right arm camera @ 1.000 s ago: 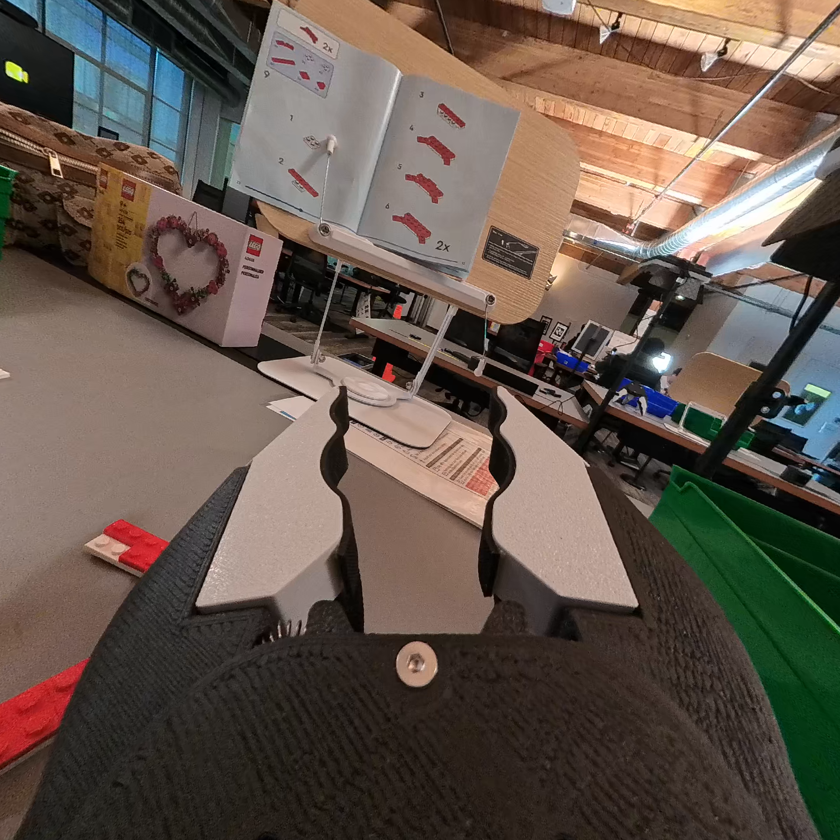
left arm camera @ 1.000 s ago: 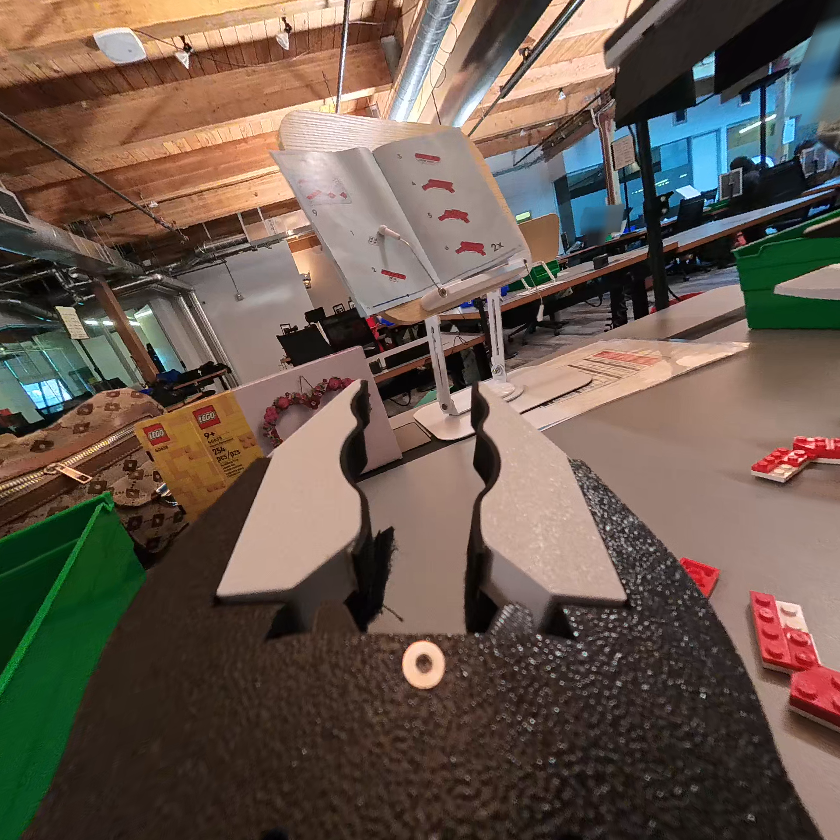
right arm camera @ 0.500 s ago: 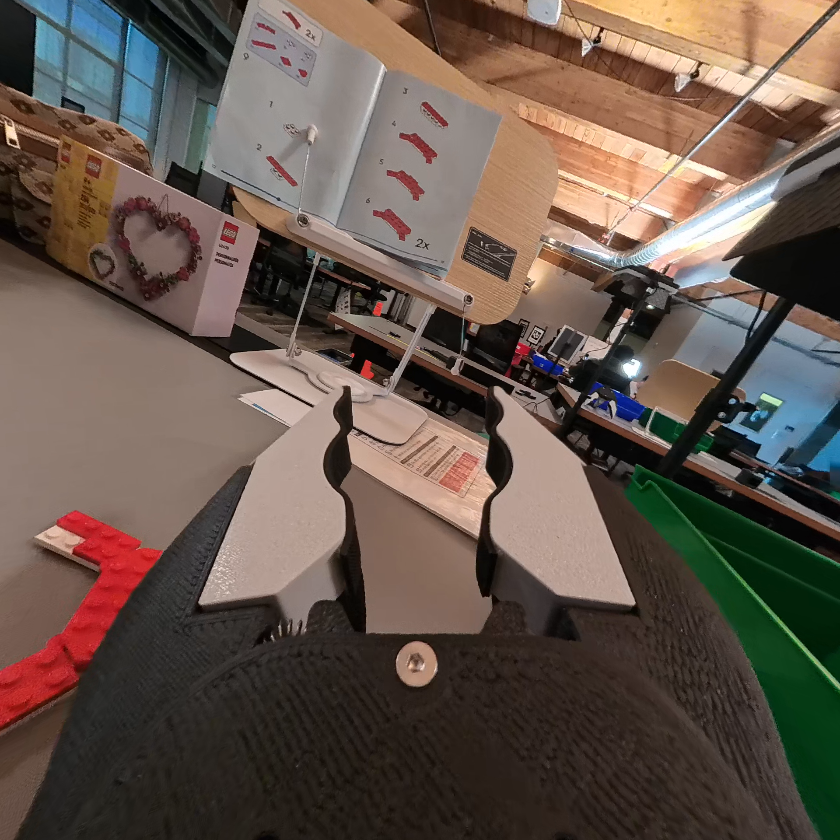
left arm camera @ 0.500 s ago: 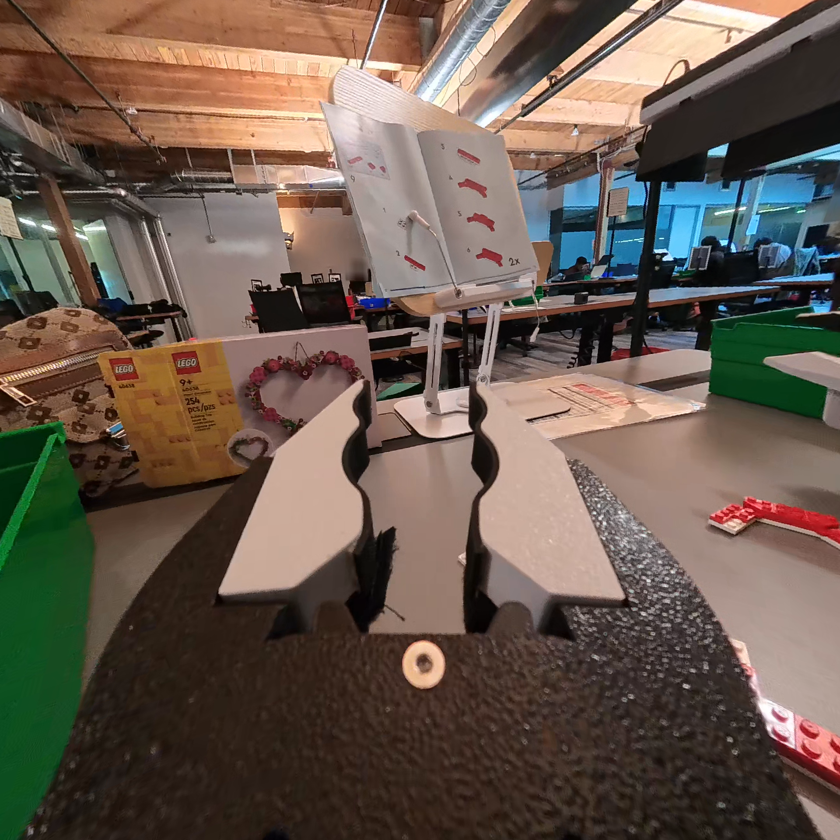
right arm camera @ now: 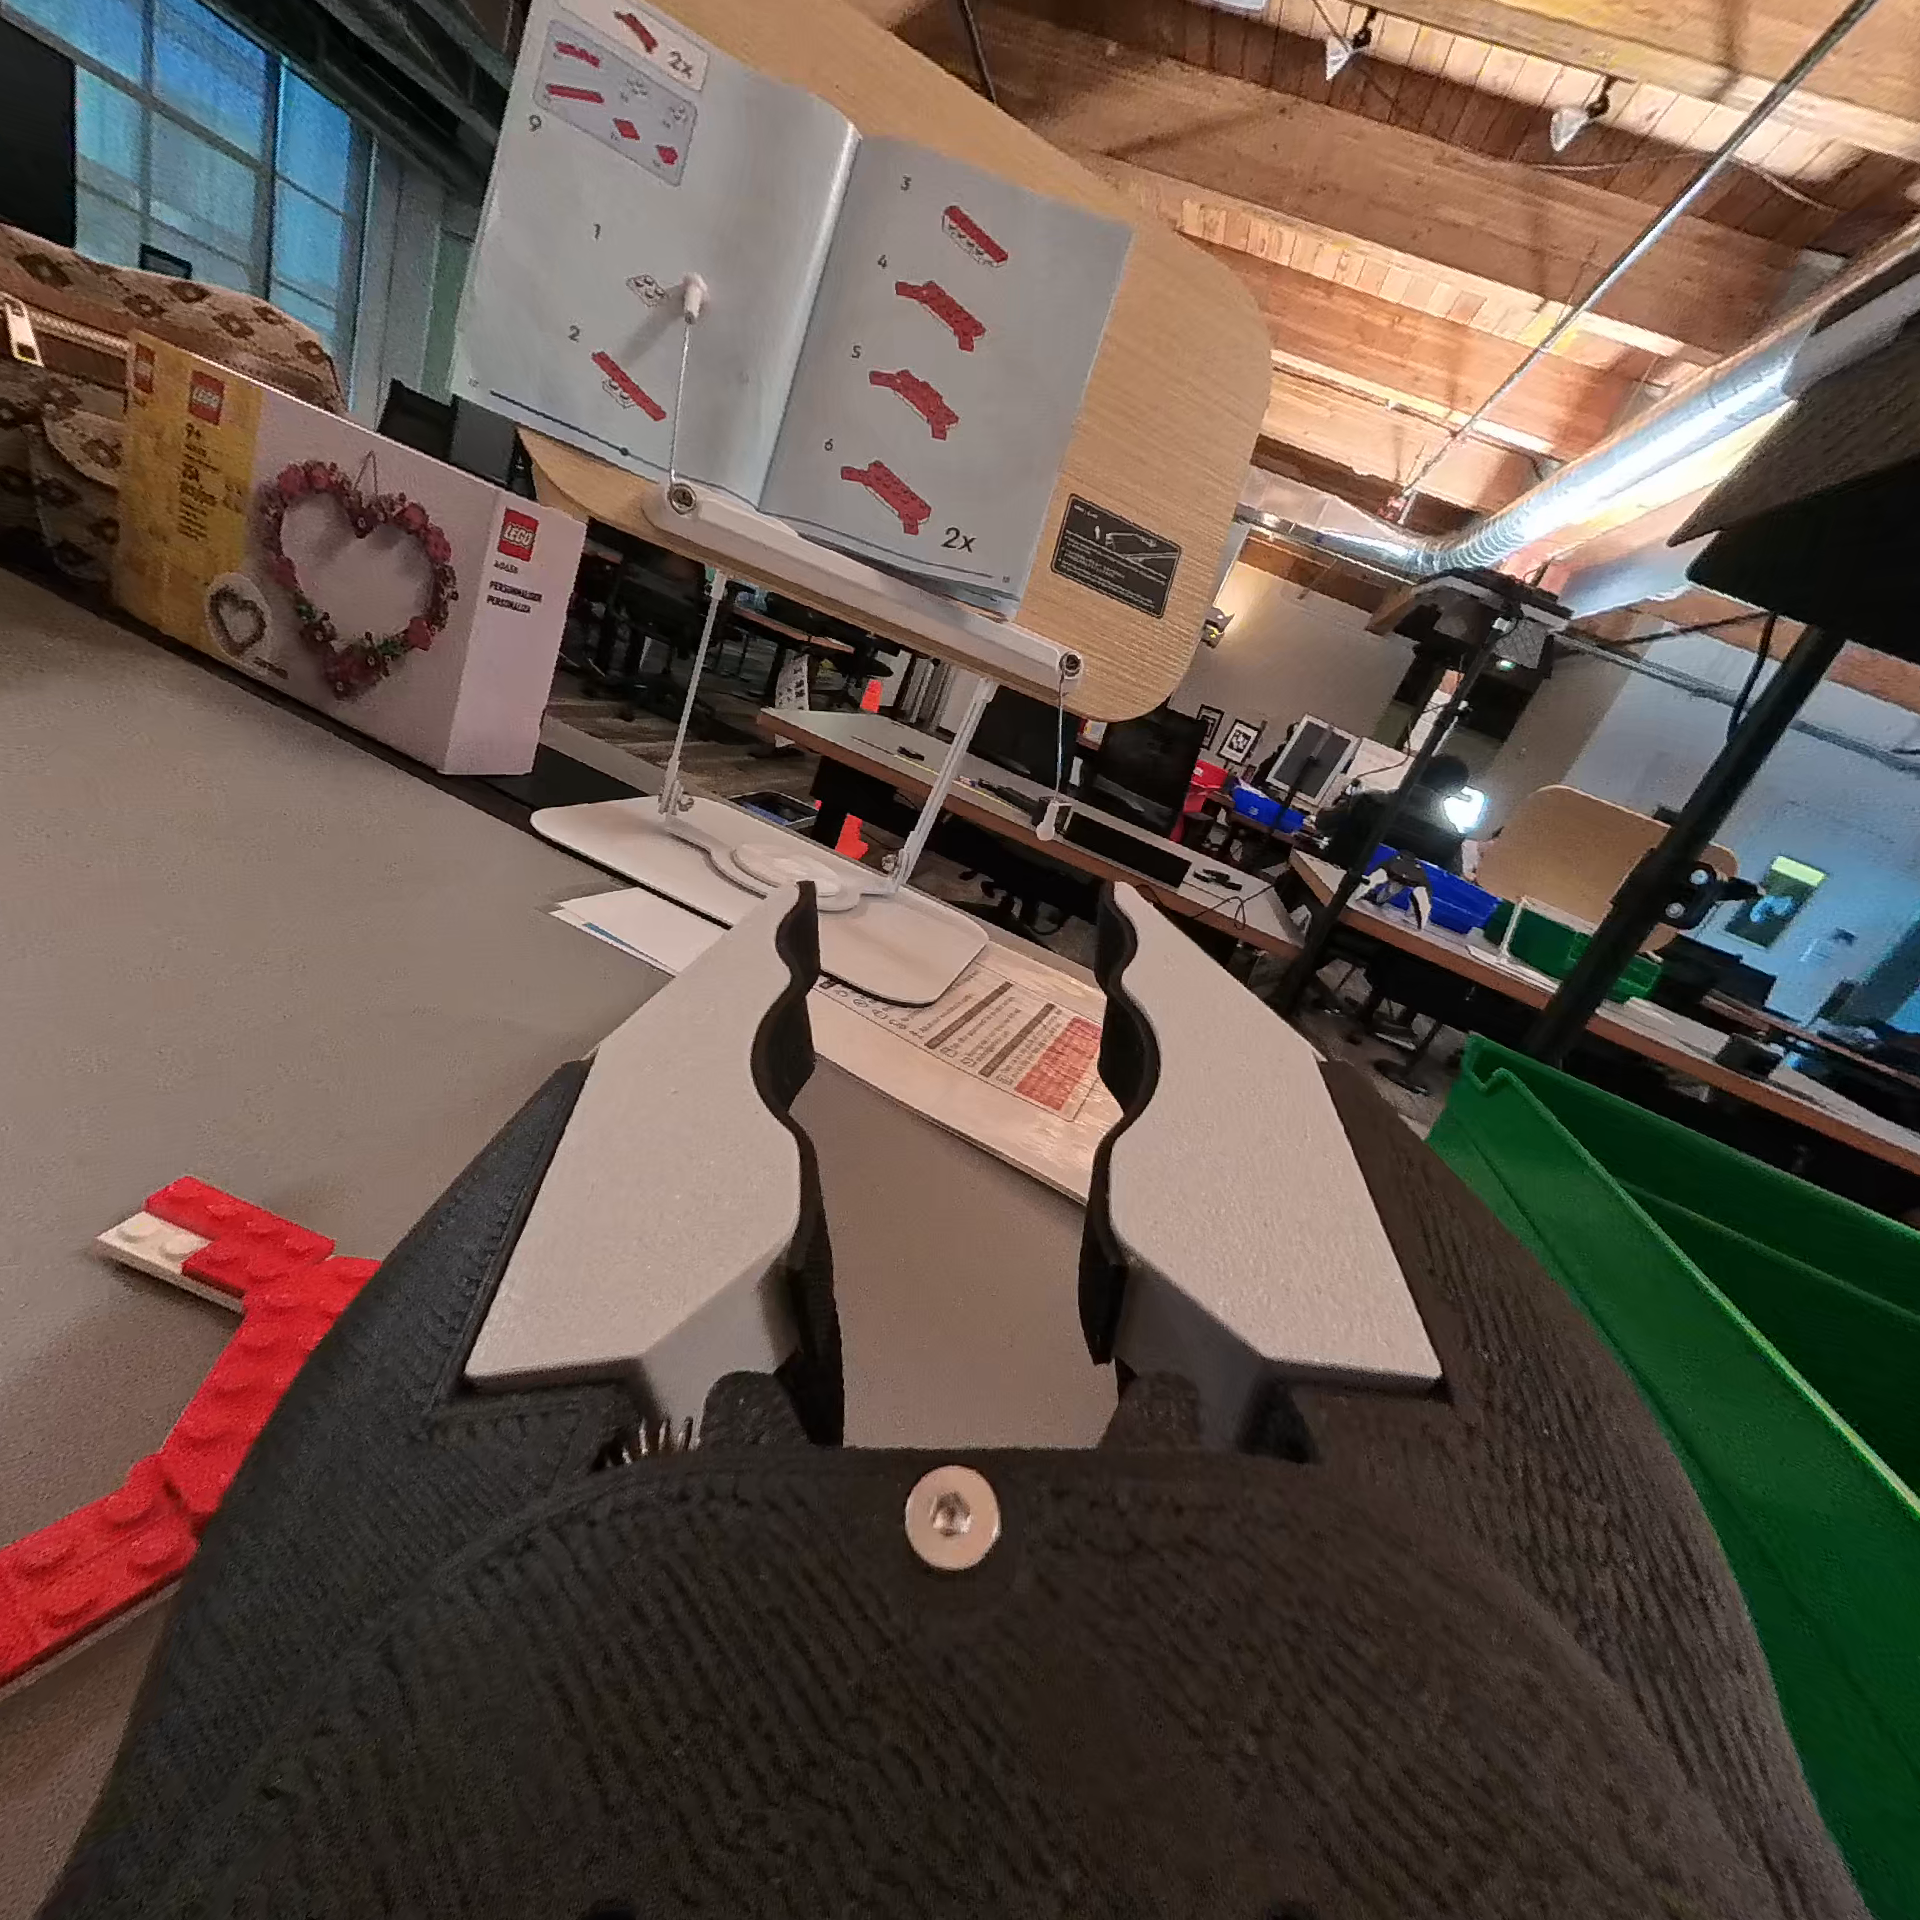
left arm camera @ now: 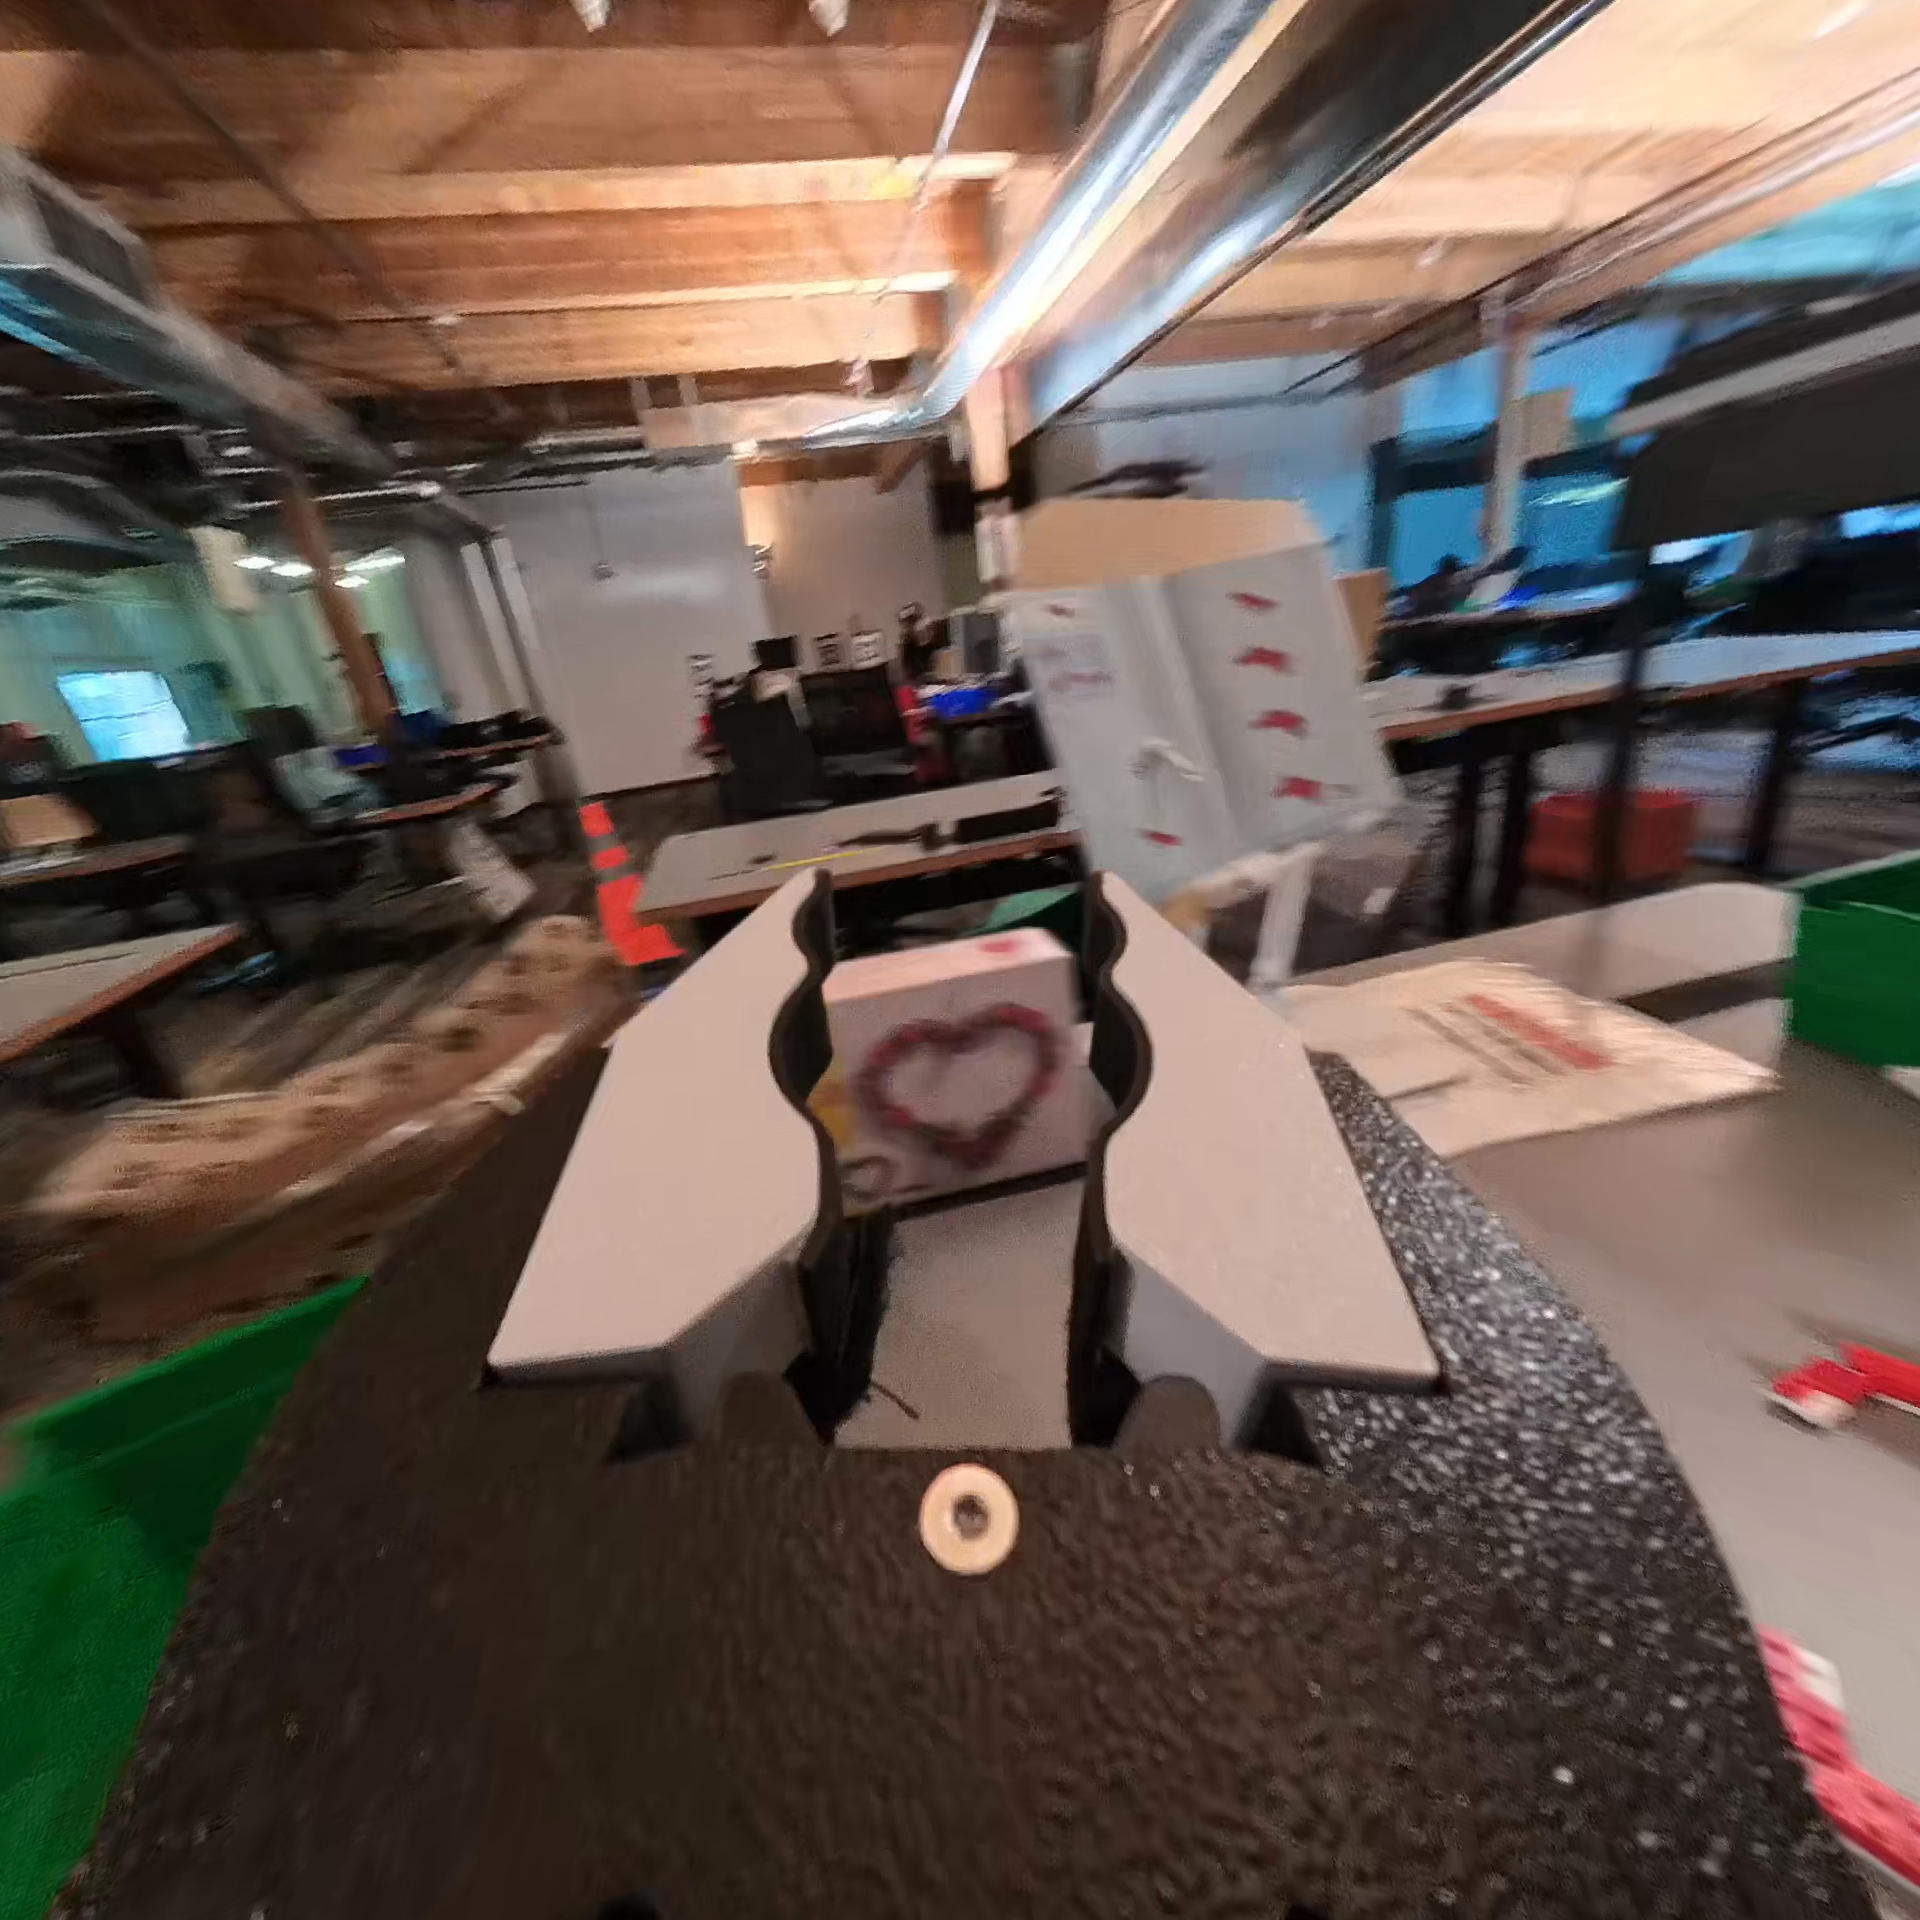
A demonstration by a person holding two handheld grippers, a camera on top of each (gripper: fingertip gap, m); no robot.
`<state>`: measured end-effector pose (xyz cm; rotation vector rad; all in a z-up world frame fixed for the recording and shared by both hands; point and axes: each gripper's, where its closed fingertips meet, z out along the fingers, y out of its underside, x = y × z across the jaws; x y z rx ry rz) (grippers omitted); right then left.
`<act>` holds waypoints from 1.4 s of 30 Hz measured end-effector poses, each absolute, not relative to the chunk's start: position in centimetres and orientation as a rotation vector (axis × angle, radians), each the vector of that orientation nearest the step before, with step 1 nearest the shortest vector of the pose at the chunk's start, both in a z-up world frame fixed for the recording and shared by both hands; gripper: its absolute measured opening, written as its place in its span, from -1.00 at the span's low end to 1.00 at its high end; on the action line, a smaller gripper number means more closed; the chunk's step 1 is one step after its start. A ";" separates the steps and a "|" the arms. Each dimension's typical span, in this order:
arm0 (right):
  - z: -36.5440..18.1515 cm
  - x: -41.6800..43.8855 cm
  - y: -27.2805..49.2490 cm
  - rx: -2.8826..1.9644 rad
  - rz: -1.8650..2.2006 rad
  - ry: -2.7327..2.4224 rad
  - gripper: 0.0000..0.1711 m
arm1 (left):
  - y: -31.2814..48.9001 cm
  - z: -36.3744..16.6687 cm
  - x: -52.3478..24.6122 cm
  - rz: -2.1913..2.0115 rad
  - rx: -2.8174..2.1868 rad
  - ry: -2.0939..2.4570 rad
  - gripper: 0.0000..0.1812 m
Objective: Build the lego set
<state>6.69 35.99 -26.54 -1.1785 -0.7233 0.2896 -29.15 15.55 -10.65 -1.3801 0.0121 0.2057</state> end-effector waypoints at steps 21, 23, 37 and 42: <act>-27.1 6.0 35.9 -1.182 0.246 -0.783 -0.40 | 11.0 -32.3 -50.8 0.094 -2.819 -0.478 -0.77; -27.1 5.8 35.7 -1.175 0.275 -0.785 -0.40 | 10.7 -33.6 -50.1 0.031 -2.870 -0.463 -0.86; -27.1 5.7 35.7 -1.178 0.287 -0.792 -0.40 | 7.1 -36.4 -49.9 -0.054 -3.033 -0.579 -0.74; -27.1 5.7 35.7 -1.178 0.289 -0.790 -0.41 | 9.3 -34.9 -52.4 0.169 -2.900 -0.424 -0.72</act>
